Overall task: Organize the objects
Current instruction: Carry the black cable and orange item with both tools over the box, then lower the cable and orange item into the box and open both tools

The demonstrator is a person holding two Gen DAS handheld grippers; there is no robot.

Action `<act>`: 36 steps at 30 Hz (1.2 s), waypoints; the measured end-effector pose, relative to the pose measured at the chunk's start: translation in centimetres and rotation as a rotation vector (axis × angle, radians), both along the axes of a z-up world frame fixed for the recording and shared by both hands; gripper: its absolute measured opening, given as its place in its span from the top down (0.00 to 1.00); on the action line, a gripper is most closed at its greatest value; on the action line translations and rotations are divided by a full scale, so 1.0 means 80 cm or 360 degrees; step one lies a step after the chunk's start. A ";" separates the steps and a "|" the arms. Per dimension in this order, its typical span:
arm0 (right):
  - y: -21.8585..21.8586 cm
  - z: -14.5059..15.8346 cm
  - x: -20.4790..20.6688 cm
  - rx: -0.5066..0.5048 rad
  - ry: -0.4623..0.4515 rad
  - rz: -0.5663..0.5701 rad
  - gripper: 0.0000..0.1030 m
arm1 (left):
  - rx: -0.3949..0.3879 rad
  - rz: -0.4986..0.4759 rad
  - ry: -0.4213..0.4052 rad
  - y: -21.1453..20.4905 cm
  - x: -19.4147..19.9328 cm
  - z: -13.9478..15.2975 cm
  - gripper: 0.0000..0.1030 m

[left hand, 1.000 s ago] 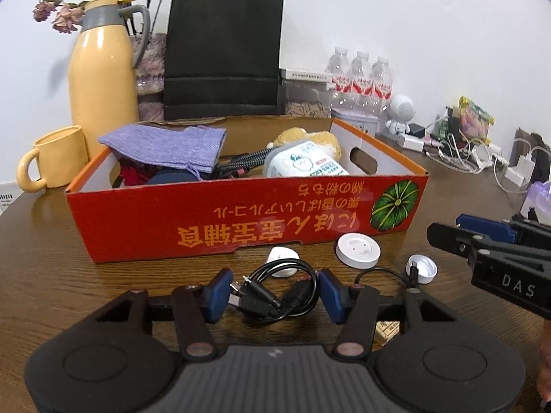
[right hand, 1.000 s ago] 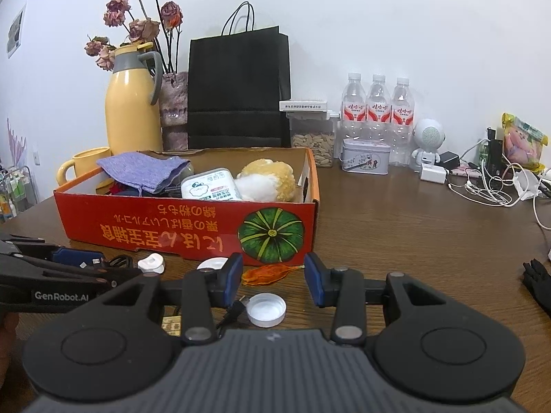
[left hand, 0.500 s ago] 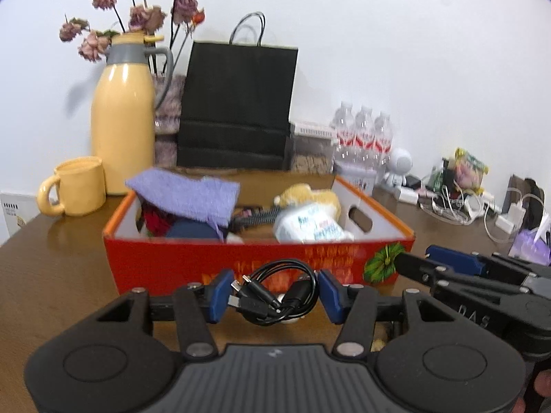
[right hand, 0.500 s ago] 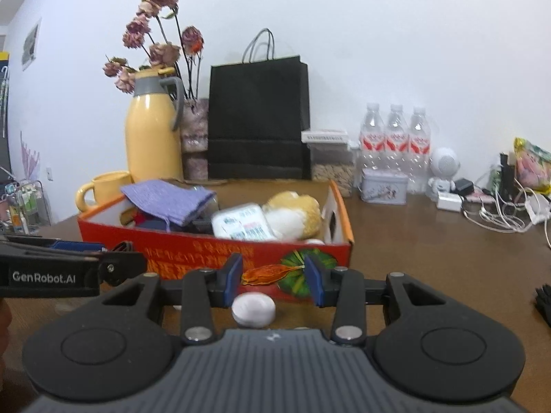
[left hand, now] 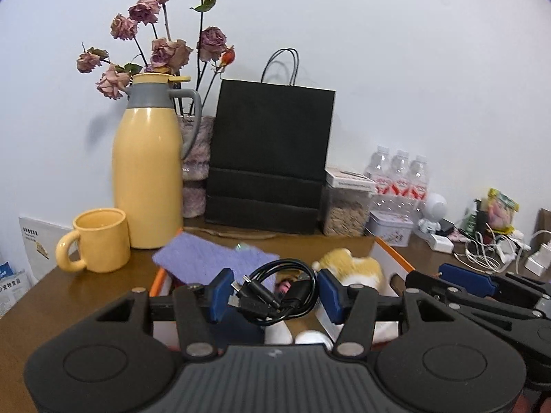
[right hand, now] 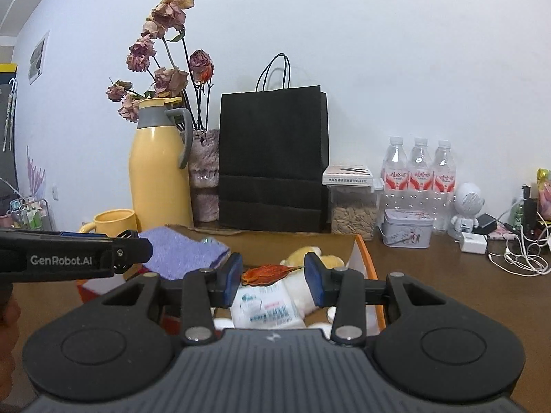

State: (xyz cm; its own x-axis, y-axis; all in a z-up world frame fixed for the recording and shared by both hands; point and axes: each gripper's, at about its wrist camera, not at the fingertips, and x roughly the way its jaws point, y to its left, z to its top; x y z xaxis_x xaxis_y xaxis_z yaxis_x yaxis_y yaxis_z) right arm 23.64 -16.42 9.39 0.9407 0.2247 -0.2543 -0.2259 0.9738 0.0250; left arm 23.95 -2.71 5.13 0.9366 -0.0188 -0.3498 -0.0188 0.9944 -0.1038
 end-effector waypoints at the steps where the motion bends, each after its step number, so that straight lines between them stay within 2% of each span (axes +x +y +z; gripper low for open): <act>1: 0.002 0.001 0.006 0.0000 0.0001 -0.0002 0.61 | 0.0004 0.0010 -0.0002 0.000 0.006 0.001 0.49; 13: 0.012 -0.012 0.080 0.0023 0.0051 -0.0089 0.61 | 0.0017 0.0086 0.0024 0.005 0.079 -0.009 0.50; 20: 0.012 -0.026 0.098 0.0004 0.0111 -0.0104 0.60 | 0.0050 0.0108 0.0047 0.004 0.101 -0.019 0.48; 21: 0.012 -0.026 0.098 0.0000 0.0121 -0.0106 0.58 | 0.0053 0.0113 0.0050 0.005 0.102 -0.021 0.47; 22: 0.012 -0.027 0.099 -0.0002 0.0137 -0.0104 0.46 | 0.0058 0.0116 0.0048 0.006 0.101 -0.022 0.44; 23: 0.012 -0.028 0.098 -0.0005 0.0148 -0.0108 0.38 | 0.0067 0.0120 0.0039 0.007 0.100 -0.023 0.32; 24: 0.012 -0.028 0.097 -0.0010 0.0147 -0.0119 0.22 | 0.0078 0.0124 0.0021 0.008 0.098 -0.022 0.16; 25: 0.011 -0.028 0.094 -0.0013 0.0137 -0.0131 0.11 | 0.0083 0.0127 -0.0008 0.009 0.095 -0.021 0.08; 26: 0.010 -0.027 0.093 -0.0017 0.0136 -0.0136 0.06 | 0.0080 0.0132 -0.0033 0.011 0.092 -0.019 0.00; 27: 0.010 -0.027 0.093 -0.0023 0.0149 -0.0130 0.00 | 0.0071 0.0140 -0.0058 0.013 0.088 -0.018 0.00; 36: 0.007 -0.026 0.088 -0.0008 0.0150 -0.0134 0.00 | 0.0030 0.0179 -0.0027 0.022 0.088 -0.017 0.00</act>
